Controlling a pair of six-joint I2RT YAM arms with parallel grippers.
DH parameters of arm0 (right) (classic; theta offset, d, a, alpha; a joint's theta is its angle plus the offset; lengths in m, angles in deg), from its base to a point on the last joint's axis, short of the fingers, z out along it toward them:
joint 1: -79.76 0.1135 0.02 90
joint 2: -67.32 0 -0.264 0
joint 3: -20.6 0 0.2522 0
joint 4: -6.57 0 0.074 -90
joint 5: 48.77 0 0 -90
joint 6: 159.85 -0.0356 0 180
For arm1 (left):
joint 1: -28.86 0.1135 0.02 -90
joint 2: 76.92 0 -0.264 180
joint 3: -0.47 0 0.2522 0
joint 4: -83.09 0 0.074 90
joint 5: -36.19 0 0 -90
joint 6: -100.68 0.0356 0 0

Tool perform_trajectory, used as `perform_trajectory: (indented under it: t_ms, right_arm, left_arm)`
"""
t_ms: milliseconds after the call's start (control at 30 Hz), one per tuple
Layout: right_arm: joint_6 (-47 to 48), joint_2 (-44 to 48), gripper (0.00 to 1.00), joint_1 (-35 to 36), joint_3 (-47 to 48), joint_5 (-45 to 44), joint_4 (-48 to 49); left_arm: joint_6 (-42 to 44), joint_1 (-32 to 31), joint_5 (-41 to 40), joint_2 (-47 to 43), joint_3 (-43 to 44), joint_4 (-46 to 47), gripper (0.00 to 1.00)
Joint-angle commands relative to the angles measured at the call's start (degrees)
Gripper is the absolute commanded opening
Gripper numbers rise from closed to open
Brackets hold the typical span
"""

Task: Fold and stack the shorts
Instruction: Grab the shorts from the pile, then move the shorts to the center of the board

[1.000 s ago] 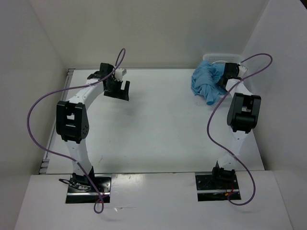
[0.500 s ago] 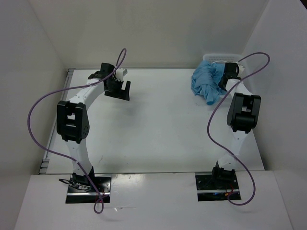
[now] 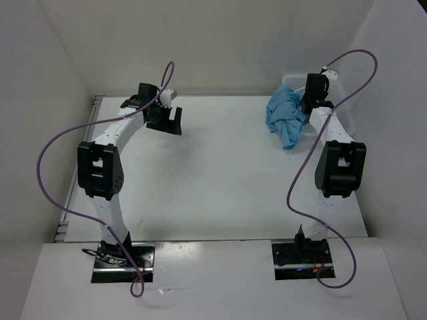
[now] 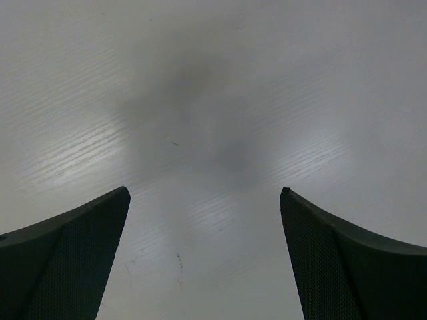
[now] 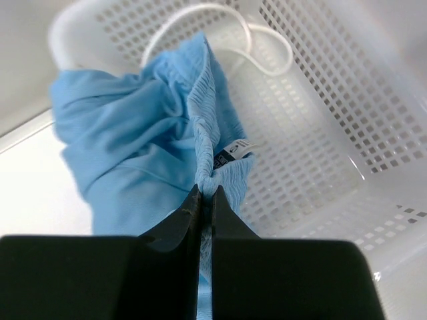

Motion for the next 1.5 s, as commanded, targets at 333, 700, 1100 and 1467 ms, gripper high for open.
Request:
perform_trajectory:
  t_ms: [333, 700, 1100, 1467]
  right_arm:
    - [-2.1, 16.9, 0.00, 4.5, -2.7, -2.0, 3.0]
    - [9.3, 32.9, 0.00, 12.7, -2.0, 5.3, 19.7]
    - [13.0, 15.6, 0.00, 29.9, 33.6, 11.9, 15.5]
    - [-9.1, 5.0, 0.00, 32.4, 37.1, 5.3, -0.1]
  left_arm:
    - [0.2, -0.5, 4.3, -6.7, 4.6, 1.5, 1.00]
    - [0.2, -4.4, 4.0, -12.7, 3.4, 2.1, 1.00]
    - [0.2, -4.4, 3.7, -22.0, -0.7, 1.0, 1.00]
    - [0.2, 0.4, -2.0, -27.9, -5.6, -2.3, 1.00]
